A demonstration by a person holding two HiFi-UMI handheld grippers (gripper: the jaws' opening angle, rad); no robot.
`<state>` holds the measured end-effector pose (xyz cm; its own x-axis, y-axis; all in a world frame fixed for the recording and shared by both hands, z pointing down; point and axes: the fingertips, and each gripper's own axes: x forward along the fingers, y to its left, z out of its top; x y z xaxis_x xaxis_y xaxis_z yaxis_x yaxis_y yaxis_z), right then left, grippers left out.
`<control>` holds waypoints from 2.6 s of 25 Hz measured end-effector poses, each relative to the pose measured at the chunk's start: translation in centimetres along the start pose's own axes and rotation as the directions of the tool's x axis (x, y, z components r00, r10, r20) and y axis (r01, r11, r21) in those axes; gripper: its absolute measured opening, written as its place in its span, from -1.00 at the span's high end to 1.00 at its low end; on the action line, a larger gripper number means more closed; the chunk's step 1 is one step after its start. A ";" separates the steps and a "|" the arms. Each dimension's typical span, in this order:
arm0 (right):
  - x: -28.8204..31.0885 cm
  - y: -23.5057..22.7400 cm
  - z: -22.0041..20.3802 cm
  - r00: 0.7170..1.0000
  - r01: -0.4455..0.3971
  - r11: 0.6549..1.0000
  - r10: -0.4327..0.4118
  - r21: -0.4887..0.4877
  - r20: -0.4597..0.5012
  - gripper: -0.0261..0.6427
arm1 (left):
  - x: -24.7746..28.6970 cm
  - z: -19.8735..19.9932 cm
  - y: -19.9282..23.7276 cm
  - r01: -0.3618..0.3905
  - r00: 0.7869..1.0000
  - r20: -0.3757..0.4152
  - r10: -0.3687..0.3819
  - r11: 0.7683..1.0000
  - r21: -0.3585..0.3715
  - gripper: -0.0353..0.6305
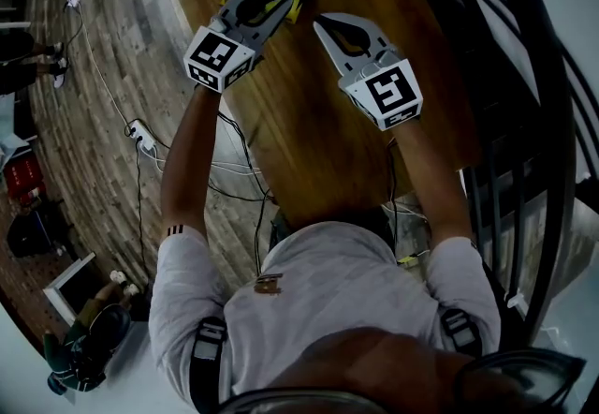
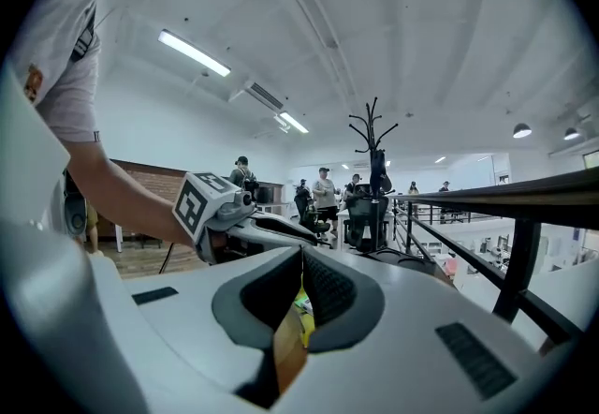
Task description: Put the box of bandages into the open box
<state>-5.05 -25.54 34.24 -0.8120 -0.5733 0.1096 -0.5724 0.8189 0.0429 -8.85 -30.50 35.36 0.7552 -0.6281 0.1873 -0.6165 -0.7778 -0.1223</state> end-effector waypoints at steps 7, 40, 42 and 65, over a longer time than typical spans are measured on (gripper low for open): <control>-1.2 1.6 1.4 0.999 -0.020 1.000 0.020 0.006 0.041 0.83 | -2.1 2.6 -3.5 -0.059 0.995 0.082 0.061 0.998 -0.019 0.74; -7.9 10.1 4.2 0.979 -0.098 0.994 0.087 0.050 0.184 0.83 | -14.8 9.5 -13.2 -0.262 0.869 0.412 0.273 0.961 -0.084 0.82; -8.1 11.1 4.3 0.978 -0.104 0.994 0.096 0.032 0.186 0.83 | -15.3 9.5 -13.8 -0.265 0.867 0.418 0.271 0.961 -0.072 0.82; -6.4 15.9 4.5 0.974 -0.119 0.990 0.102 0.073 0.201 0.83 | -20.5 6.8 -13.3 -0.279 0.864 0.402 0.304 0.953 -0.121 0.82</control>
<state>-9.42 -8.99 29.74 -0.8727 -0.4802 -0.0888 -0.4782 0.8772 -0.0433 -14.61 -7.45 26.55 0.5543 -0.7884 -0.2667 -0.8250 -0.5628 -0.0511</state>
